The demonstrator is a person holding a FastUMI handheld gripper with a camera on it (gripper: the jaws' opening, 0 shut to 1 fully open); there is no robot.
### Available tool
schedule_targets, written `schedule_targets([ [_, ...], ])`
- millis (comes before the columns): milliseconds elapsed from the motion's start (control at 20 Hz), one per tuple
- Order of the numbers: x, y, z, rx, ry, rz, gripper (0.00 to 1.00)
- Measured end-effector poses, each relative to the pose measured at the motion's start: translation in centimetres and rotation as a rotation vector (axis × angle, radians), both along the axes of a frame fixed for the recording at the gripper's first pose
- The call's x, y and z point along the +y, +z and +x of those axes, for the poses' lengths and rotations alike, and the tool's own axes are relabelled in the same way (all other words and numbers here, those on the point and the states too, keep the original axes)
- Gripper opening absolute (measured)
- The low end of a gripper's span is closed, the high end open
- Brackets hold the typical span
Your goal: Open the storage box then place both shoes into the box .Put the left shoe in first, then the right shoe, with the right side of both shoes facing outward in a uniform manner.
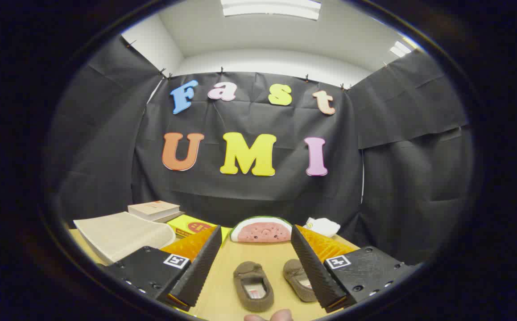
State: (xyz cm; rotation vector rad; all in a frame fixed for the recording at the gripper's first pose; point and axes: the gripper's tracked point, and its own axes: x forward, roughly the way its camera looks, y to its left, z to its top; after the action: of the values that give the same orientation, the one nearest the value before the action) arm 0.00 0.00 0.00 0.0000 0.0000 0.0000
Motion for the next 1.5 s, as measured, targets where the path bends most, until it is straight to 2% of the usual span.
schedule_targets([
  [1000, 1.9, 0.6, -1.2, -0.002, 0.039, -0.012, 0.95],
  [1500, 9.1, -2.7, 0.8, 0.120, 0.262, 0.109, 0.95],
])
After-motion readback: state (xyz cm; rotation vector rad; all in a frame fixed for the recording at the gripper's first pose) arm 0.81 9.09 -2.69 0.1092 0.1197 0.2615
